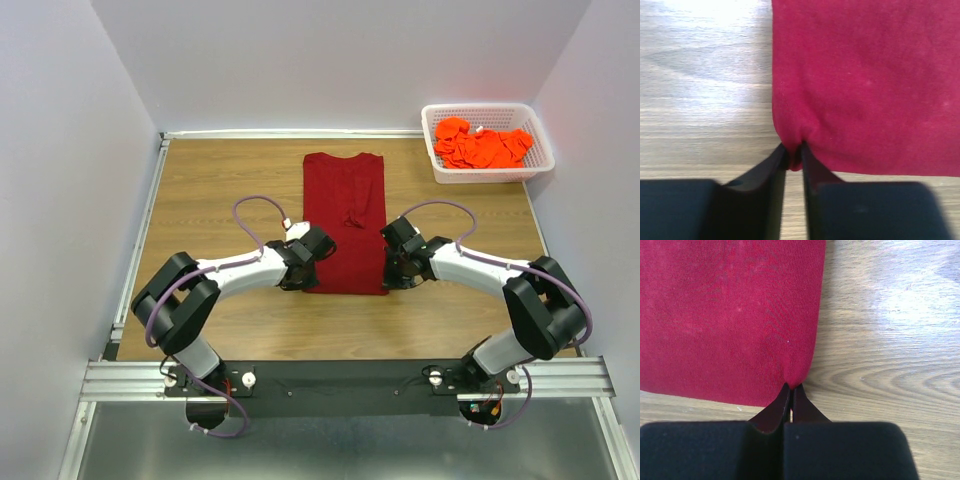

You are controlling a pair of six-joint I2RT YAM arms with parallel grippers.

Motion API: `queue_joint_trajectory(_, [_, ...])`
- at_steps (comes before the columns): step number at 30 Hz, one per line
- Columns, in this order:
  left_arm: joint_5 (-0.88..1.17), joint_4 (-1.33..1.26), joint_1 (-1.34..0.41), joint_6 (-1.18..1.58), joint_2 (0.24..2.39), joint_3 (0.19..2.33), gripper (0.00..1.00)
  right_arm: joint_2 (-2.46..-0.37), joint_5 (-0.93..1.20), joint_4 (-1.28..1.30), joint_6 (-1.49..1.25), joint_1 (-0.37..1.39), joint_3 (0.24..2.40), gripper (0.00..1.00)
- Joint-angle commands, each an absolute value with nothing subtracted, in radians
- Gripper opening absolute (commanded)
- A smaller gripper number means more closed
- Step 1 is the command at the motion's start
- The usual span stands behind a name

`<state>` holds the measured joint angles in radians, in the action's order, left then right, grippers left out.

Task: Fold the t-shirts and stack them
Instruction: Fold the tshirt

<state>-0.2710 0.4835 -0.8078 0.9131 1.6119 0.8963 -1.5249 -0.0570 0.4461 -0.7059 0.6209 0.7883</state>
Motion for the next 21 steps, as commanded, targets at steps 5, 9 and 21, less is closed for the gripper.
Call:
queue_joint_trajectory(5, [-0.242, 0.568, -0.819, 0.914, 1.664, 0.833, 0.0, -1.568, -0.065, 0.575, -0.683, 0.634, 0.73, 0.01])
queue_joint_trajectory(9, [-0.219, 0.636, -0.827, 0.9, 1.593, 0.819, 0.0, -1.514, -0.005, 0.682, -0.655, 0.634, 0.756, 0.01])
queue_joint_trajectory(21, [0.112, 0.969, -0.923, 0.81, 1.232, 0.824, 0.0, -1.286, 0.117, 1.178, -0.565, 0.634, 0.946, 0.01])
